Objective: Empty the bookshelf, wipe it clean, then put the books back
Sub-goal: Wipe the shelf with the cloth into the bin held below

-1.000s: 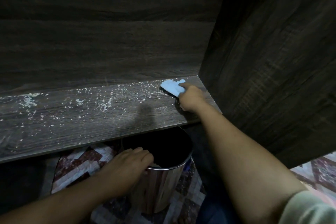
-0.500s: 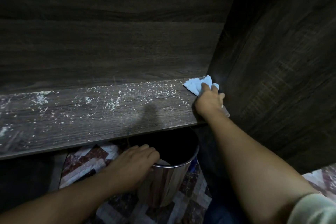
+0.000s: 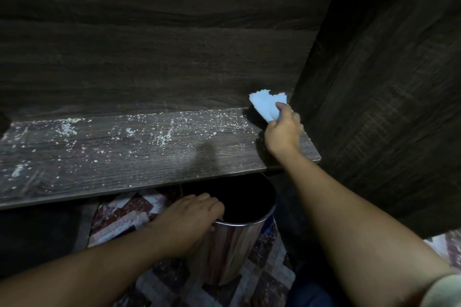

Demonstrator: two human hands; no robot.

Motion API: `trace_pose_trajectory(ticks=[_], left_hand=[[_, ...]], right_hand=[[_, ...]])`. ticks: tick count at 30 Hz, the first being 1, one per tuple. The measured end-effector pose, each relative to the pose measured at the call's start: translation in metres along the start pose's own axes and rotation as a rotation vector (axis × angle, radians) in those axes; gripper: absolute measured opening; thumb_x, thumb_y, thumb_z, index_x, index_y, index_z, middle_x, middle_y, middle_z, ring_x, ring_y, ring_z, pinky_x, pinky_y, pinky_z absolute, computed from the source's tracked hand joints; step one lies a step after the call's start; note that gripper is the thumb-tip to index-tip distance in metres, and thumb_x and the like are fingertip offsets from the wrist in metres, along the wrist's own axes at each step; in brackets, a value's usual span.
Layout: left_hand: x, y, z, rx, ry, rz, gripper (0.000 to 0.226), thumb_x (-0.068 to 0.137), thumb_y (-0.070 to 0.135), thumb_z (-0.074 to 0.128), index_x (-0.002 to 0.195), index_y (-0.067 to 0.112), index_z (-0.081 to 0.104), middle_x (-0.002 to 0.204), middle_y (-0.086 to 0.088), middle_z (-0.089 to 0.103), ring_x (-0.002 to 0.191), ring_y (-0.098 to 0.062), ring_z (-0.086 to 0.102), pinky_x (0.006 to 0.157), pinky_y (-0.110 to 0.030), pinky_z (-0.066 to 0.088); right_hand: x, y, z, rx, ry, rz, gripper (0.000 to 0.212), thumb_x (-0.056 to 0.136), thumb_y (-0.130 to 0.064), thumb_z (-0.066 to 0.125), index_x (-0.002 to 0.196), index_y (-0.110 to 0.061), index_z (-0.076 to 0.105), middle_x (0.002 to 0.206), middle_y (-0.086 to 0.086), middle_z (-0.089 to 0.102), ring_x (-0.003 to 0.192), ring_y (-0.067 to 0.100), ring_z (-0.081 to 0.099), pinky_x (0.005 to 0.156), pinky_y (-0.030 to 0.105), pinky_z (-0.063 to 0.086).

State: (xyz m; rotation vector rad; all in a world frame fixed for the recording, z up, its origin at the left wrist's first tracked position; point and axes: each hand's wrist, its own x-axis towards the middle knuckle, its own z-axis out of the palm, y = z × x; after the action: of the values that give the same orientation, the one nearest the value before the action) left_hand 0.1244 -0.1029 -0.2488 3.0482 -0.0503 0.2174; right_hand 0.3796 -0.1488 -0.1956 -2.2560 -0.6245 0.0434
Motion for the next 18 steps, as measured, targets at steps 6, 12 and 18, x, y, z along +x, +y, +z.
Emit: trace_pose_trajectory(ticks=[6,12,18], left_hand=[[-0.002,0.002,-0.009,-0.027,-0.008,-0.008,0.037,0.064,0.026,0.073,0.084,0.027,0.041,0.079,0.010,0.051,0.071,-0.012,0.052,0.060,-0.024,0.042],[-0.009,0.004,-0.019,-0.026,-0.052,-0.038,0.037,0.068,0.024,0.070,0.087,0.028,0.038,0.080,0.010,0.050,0.073,-0.011,0.052,0.062,-0.025,0.044],[-0.020,0.005,-0.025,-0.037,-0.101,-0.066,0.040,0.067,0.019,0.068,0.087,0.028,0.035,0.081,0.008,0.051,0.075,-0.014,0.053,0.061,-0.026,0.046]], right_hand=[[-0.009,0.010,-0.007,-0.244,-0.210,0.151,0.071,0.090,-0.007,0.047,0.152,-0.030,0.019,0.153,0.013,0.020,0.138,0.036,0.018,0.111,0.040,0.022],[-0.024,0.004,-0.005,-0.279,-0.369,0.084,0.081,0.083,-0.006,0.054,0.152,-0.033,0.019,0.153,0.009,0.024,0.133,0.032,0.027,0.107,0.035,0.024],[-0.037,-0.013,-0.006,-0.269,-0.593,-0.117,0.072,0.091,-0.006,0.052,0.153,-0.026,0.023,0.158,0.011,0.021,0.144,0.028,0.018,0.111,0.025,0.013]])
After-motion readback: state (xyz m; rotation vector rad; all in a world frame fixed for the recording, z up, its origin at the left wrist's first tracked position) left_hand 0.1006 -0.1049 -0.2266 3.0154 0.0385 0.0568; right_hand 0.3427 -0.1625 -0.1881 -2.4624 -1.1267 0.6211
